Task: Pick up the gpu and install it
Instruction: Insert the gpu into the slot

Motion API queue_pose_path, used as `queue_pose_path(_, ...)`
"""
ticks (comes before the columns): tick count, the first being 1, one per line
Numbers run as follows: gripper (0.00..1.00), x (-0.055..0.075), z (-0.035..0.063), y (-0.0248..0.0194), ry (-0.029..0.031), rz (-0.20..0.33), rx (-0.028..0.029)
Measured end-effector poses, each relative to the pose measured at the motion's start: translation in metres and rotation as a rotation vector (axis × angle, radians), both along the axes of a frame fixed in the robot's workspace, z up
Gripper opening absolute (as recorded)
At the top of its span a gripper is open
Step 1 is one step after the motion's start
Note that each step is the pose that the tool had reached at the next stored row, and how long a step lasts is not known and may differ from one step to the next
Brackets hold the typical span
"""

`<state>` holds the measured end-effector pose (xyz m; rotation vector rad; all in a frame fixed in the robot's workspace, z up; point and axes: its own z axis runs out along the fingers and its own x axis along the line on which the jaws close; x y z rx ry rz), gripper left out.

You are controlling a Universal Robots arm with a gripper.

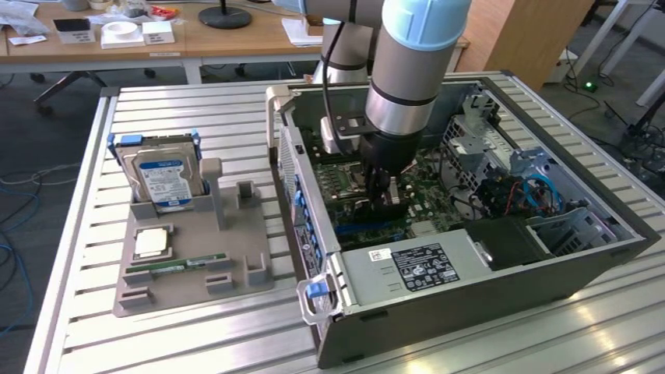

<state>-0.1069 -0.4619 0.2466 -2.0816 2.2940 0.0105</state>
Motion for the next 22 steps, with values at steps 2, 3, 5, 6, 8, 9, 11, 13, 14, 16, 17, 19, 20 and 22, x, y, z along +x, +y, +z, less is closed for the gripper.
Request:
queue_pose_path(2,0.27,0.0000,0.0000,0.0000,0.0000,0.000,0.0000)
queue_pose_path(3,0.27,0.0000,0.0000,0.0000,0.0000,0.000,0.0001)
queue_pose_path(5,0.27,0.0000,0.0000,0.0000,0.0000,0.000,0.0000)
queue_pose_path(6,0.27,0.0000,0.0000,0.0000,0.0000,0.000,0.0000)
queue_pose_path(8,0.27,0.0000,0.0000,0.0000,-0.0001,0.000,0.0000)
queue_pose_path(9,0.27,0.0000,0.0000,0.0000,0.0000,0.000,0.0000)
queue_pose_path(11,0.27,0.0000,0.0000,0.0000,-0.0001,0.000,0.0000)
queue_pose_path(13,0.27,0.0000,0.0000,0.0000,-0.0001,0.000,0.0000)
queue_pose_path(14,0.27,0.0000,0.0000,0.0000,0.0000,0.000,0.0000)
queue_pose_path(16,0.27,0.0000,-0.0001,0.0000,0.0001,0.000,-0.0002)
queue_pose_path(17,0.27,0.0000,-0.0003,0.0000,0.0001,0.000,-0.0002)
queue_pose_path(19,0.27,0.0000,-0.0005,0.0000,0.0001,0.000,-0.0002)
queue_pose_path(20,0.27,0.0000,-0.0006,0.0000,0.0001,0.000,-0.0002)
queue_pose_path(22,0.27,-0.0001,-0.0011,0.0001,-0.0004,0.000,0.0011)
